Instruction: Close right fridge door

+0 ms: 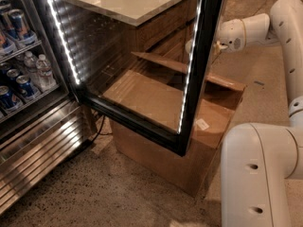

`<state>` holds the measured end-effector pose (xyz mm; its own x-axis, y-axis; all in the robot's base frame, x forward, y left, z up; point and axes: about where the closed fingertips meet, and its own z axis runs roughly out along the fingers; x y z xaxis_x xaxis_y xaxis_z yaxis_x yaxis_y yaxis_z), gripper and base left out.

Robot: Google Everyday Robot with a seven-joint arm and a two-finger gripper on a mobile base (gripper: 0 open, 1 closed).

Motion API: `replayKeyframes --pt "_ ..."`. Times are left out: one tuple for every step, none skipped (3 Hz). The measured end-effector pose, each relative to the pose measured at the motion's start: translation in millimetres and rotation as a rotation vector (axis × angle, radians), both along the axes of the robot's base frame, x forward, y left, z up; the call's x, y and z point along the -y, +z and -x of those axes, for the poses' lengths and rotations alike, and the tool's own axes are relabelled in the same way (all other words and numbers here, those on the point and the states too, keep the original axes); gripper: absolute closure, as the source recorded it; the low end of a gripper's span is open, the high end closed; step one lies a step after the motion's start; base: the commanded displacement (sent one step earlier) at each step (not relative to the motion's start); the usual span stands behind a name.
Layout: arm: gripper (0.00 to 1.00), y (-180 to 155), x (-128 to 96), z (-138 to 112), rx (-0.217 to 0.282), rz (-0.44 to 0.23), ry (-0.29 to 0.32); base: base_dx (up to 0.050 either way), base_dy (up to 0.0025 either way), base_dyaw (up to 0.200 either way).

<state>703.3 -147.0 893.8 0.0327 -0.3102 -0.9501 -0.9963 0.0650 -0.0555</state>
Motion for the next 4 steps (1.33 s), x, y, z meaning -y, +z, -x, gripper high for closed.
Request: replayKeyframes --pt "1.0 -18.3 -41.9 -3.4 -0.036 0.107 0.07 0.0 0.0 0.0" --pt "1.0 -28.0 -61.4 -5.6 -0.053 0.156 0.097 0.0 0.0 0.0" --pt "1.0 -34.9 -74.2 -6.9 -0.066 0.188 0.114 0.0 0.0 0.0" --pt "1.0 -40.8 -86.1 -6.5 -0.075 0.211 0.136 0.0 0.0 0.0"
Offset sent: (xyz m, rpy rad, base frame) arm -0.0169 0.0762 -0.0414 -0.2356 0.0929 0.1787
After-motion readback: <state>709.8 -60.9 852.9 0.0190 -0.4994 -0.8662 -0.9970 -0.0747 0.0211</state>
